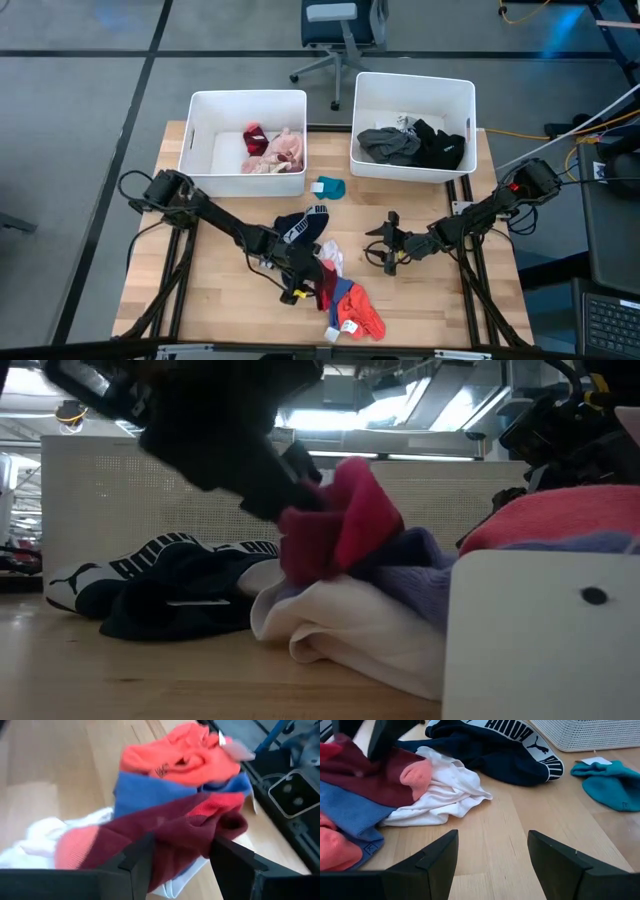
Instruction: Sort clothes
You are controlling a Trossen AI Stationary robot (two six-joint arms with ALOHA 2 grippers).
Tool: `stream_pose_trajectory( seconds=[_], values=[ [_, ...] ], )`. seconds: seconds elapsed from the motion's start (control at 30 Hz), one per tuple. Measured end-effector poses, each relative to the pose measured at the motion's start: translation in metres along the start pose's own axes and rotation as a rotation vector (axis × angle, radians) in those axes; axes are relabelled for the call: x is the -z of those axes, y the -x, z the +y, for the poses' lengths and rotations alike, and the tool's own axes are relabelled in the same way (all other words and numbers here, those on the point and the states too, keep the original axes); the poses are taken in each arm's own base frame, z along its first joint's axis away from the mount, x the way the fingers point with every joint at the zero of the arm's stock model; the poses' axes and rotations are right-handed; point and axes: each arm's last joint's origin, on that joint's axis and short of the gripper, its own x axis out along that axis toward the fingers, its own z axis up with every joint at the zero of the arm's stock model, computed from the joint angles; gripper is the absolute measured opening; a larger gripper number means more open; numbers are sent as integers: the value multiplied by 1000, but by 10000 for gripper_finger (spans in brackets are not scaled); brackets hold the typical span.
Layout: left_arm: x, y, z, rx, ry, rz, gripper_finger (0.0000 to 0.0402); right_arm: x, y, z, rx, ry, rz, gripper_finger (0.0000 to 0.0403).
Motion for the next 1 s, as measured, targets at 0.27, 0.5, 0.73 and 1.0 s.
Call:
stream_pose_trajectory(
  seconds=[0.27,0.5,0.73,1.0],
  values=[
    [4,-4,2,8,-1,9,82,0,0,0,0,0,0,238],
    [-2,1,2,2,-19,-12,8,0,0,0,0,-1,0,238],
    [-28,34,1,-139,-70,-45,4,0,0,0,0,0,1,238],
    [-65,105,0,-431,-123,-219,4,0,0,0,-1,-1,-1,238]
  ],
)
